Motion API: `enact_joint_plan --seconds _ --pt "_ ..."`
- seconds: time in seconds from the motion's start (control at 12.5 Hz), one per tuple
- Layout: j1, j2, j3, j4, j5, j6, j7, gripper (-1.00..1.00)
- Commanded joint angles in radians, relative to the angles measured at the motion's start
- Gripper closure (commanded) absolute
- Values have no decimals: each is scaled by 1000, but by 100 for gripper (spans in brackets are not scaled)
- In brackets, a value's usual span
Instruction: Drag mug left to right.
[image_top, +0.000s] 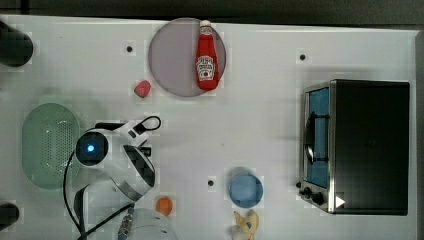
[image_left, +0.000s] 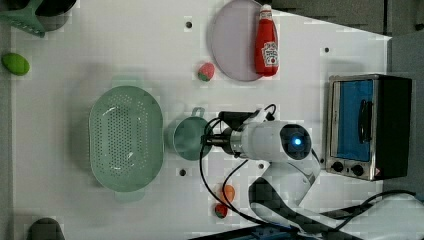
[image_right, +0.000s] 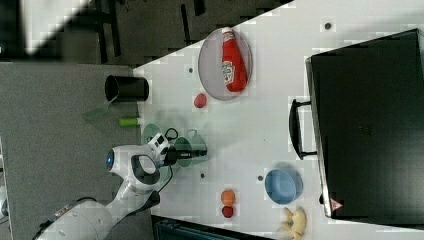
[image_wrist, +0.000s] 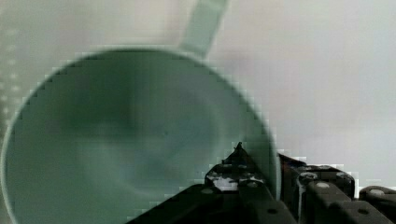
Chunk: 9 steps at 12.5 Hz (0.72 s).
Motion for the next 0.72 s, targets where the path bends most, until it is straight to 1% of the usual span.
enact_joint_plan --seconds 0.08,0.24,0.72 --pt "-72 -29 -8 -6 -2 15 -30 65" --pt "-108 -37 -8 -17 -2 15 -98 65" --pt "-210 -83 -9 -88 -2 14 -213 65"
